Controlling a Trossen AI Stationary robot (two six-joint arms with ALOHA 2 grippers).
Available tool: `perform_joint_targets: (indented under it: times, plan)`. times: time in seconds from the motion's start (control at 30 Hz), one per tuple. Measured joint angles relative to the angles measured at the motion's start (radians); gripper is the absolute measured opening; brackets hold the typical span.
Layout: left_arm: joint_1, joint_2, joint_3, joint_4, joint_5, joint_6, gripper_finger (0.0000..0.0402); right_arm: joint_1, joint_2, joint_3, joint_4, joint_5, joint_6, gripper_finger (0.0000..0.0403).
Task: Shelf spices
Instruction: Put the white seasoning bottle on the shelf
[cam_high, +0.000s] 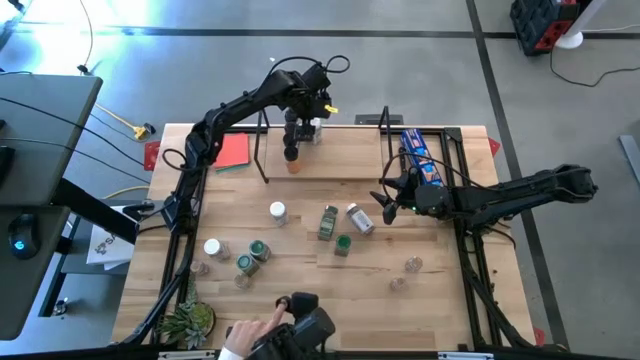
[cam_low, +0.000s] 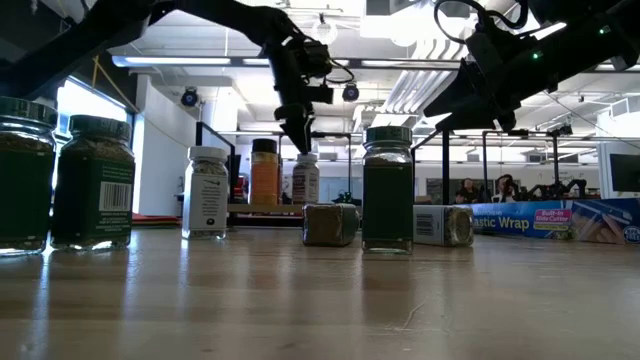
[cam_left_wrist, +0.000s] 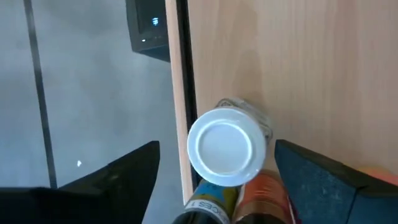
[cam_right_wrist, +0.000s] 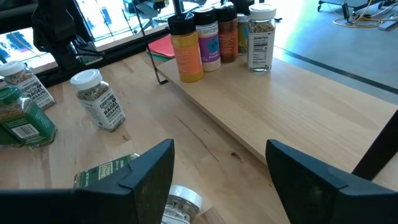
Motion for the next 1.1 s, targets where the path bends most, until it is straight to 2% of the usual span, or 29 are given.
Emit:
perform_joint_targets:
  times: [0.23,0.4,0.83,1.0,1.1]
  plan:
    - [0.024,0.023,0.0,0.001,0.12,-0.025,0.0317,0.0,0.0,0.0,-0.003,0.0,0.001,0.0247]
    - [0.032,0.028,0.0,0.005,0.126,-0.042,0.0302,0.0,0.0,0.0,-0.009,0.0,0.008,0.0247]
    - [0.044,0.028,-0.018,0.012,0.131,-0.075,0.0213,0.0,0.0,0.0,-0.012,0.0,0.016,0.0247]
    - [0.044,0.027,-0.018,0.012,0.126,-0.157,0.02,0.0,0.0,0.0,-0.016,0.0,0.023,0.0247]
    - [0.044,0.027,-0.017,0.012,0.118,-0.283,0.0201,0.0,0.0,0.0,-0.016,0.0,0.023,0.0247]
